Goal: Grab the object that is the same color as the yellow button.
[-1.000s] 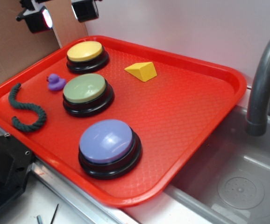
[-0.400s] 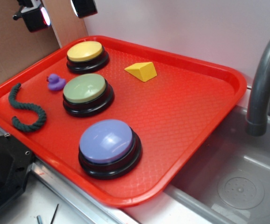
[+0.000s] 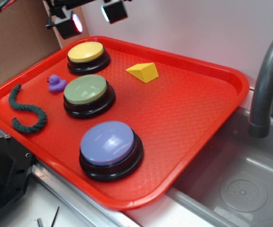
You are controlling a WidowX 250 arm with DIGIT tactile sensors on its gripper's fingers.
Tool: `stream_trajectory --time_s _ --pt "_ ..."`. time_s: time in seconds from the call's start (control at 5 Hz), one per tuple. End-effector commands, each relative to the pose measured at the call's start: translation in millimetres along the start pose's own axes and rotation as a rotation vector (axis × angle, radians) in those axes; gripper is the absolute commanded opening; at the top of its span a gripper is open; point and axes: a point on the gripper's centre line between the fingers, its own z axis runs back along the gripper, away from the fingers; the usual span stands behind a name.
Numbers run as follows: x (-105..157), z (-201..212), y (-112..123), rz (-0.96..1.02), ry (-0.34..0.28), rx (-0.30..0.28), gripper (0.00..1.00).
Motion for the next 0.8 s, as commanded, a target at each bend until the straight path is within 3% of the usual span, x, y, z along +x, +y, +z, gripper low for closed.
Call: stream_trajectory --time_s 0.0,0.2,0.6 --pt "20 -38 -23 0.040 0.002 0.083 1.00" --pt "19 -55 -26 0.063 0.004 0.090 1.00" --pt "10 -69 -30 0.054 -0.155 0.040 1.00"
